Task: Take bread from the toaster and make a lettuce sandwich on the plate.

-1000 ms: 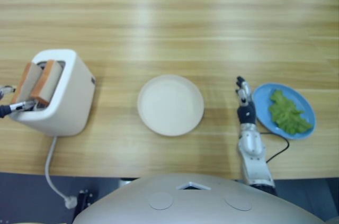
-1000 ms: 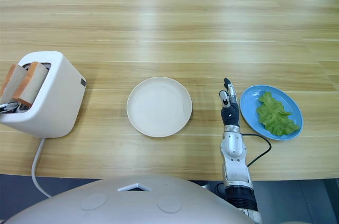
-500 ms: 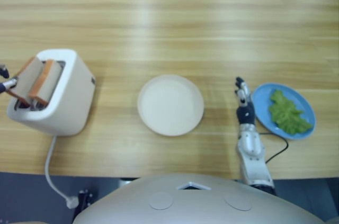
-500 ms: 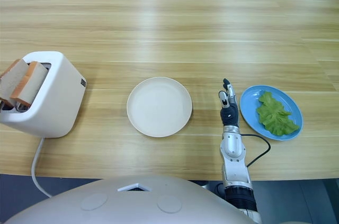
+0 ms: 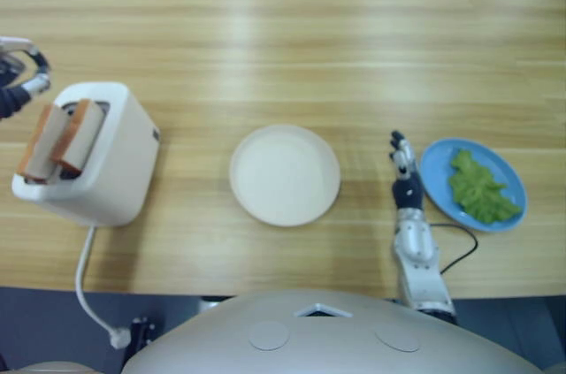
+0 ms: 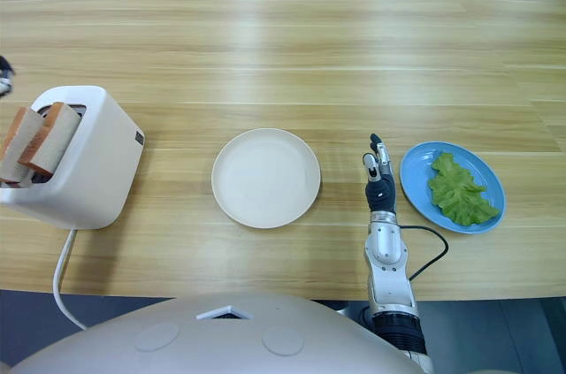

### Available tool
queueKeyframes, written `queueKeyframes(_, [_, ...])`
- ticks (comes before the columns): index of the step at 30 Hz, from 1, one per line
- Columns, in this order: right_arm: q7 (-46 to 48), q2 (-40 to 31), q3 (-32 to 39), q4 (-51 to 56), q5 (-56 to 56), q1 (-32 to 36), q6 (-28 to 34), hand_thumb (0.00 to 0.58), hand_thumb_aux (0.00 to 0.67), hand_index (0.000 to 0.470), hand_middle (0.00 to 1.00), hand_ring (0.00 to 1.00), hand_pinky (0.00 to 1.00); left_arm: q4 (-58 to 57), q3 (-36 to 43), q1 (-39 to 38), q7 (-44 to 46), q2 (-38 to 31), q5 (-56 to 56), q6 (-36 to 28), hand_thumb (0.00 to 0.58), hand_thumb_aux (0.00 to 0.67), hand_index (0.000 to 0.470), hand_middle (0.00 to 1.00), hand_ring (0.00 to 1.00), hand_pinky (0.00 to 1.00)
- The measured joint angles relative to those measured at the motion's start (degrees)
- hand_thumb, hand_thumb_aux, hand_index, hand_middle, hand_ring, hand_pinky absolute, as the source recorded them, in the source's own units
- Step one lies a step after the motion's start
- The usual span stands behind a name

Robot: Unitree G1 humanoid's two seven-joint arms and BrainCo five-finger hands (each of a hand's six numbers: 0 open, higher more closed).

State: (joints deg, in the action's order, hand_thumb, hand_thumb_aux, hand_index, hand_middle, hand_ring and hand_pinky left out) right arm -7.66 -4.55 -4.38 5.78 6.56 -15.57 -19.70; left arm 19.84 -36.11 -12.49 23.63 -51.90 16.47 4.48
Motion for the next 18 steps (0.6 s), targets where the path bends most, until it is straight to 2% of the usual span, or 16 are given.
queueKeyframes(1, [0.0,0.0,0.0,0.0,0.0,0.0,0.1,0.0,0.0,0.0,0.0,0.0,0.0,-0.6,0.3,-1.3,0.4,0.0,1.1,0.0,0.261,0.173,0.119,1.0,1.0,1.0])
queueKeyframes(2, [0.1,-0.1,0.0,0.0,0.0,-0.1,0.1,0.0,0.0,0.0,0.0,0.0,0.0,-1.8,0.4,-2.9,0.7,-0.4,2.5,0.1,0.0,0.0,0.0,0.9,0.9,0.9])
queueKeyframes(3, [0.1,-0.2,-0.1,0.0,0.0,-0.2,0.1,0.0,0.0,0.0,0.0,0.0,0.0,-2.9,0.4,-4.1,1.0,-1.1,3.6,0.0,0.0,0.0,0.0,0.72,0.72,0.72])
queueKeyframes(4, [0.1,-0.3,-0.2,0.0,-0.1,-0.2,0.2,0.0,0.0,0.0,0.0,0.0,0.0,-5.0,-0.5,-4.8,1.1,-1.6,5.4,0.0,0.0,0.0,0.0,0.3,0.3,0.3])
queueKeyframes(5, [0.1,-0.3,-0.2,0.0,-0.1,-0.2,0.2,0.0,0.0,0.0,0.0,0.0,0.0,-5.4,-0.8,-4.9,1.1,-1.8,5.9,0.0,0.0,0.0,0.0,0.3,0.3,0.3])
queueKeyframes(6, [0.1,-0.3,-0.2,0.0,-0.1,-0.3,0.1,0.0,0.0,0.0,0.0,0.0,0.0,-6.3,-1.4,-4.9,0.9,-2.4,6.5,0.1,0.0,0.0,0.0,0.0,0.0,0.0])
queueKeyframes(11, [0.0,0.1,0.0,0.0,-0.1,-1.0,0.2,0.0,0.0,0.0,0.0,0.0,0.0,-11.1,-3.6,-4.7,-1.1,-7.8,11.5,1.0,0.0,0.0,0.0,0.0,0.0,0.0])
queueKeyframes(18, [0.0,0.4,0.0,0.0,0.0,-0.7,0.2,0.0,0.0,0.0,0.0,0.0,0.0,-14.1,-4.1,-5.5,-2.6,-8.6,15.3,1.3,0.0,0.0,0.0,0.0,0.0,0.0])
